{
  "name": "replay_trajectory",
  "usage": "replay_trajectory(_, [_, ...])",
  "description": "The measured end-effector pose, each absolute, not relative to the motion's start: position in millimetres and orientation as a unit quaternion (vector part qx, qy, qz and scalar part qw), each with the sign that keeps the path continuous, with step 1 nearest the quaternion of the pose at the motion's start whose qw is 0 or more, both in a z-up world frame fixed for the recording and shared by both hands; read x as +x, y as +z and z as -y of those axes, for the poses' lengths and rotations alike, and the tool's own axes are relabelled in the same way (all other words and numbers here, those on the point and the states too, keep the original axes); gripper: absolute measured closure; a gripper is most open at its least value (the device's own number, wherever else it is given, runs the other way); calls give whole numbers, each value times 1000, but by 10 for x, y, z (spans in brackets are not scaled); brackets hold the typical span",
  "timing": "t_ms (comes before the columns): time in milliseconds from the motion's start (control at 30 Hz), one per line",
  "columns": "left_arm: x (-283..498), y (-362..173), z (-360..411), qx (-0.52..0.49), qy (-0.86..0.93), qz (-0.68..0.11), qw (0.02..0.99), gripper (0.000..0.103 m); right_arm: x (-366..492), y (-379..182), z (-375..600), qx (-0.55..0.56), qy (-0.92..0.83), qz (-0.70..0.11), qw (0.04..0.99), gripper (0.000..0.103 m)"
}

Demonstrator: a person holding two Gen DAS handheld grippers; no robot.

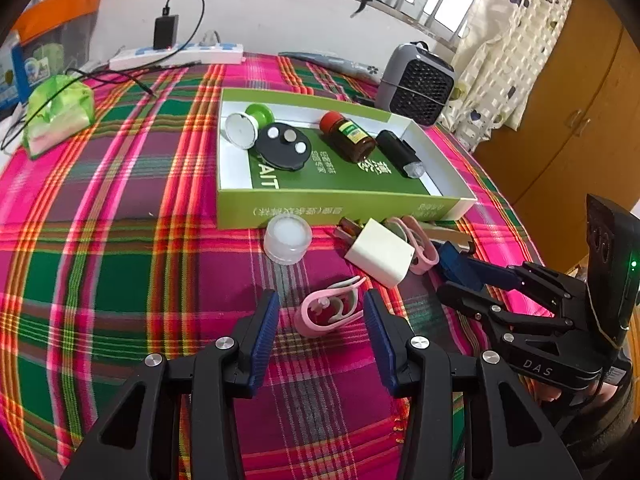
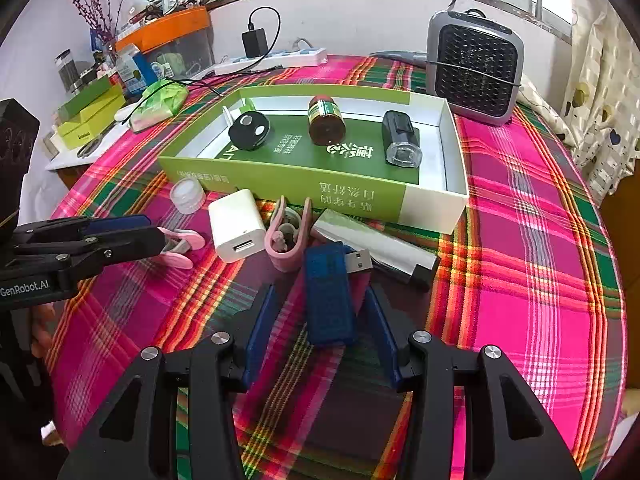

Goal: Organize rigid objects
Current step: 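Grasp blue USB stick with right tool while left tool moves toward pink clip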

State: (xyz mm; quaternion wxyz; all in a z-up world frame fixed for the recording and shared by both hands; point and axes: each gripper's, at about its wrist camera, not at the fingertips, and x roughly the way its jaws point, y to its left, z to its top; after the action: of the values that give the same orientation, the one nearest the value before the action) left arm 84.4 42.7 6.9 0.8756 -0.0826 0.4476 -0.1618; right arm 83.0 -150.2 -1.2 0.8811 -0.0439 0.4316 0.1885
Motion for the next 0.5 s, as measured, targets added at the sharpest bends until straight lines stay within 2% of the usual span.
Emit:
replay_trajectory(133, [844,52,-372,-78,-171,-452,872,60,818,-13,1490,-56,183,-430,882,56])
replay_trajectory(233, [836,50,-323,-71,-176,-453,871,60,806,-16,1488,-68,171,-427,885,72])
replay_trajectory(333, [812,44,-281,-67,-180,-455,869,60,805,-13,1522,-64,172,-428,885,77])
replay_trajectory(500, [716,47,-182,-55,-194,-457,866,60,771,-7,1549,-65,170,-427,886,78])
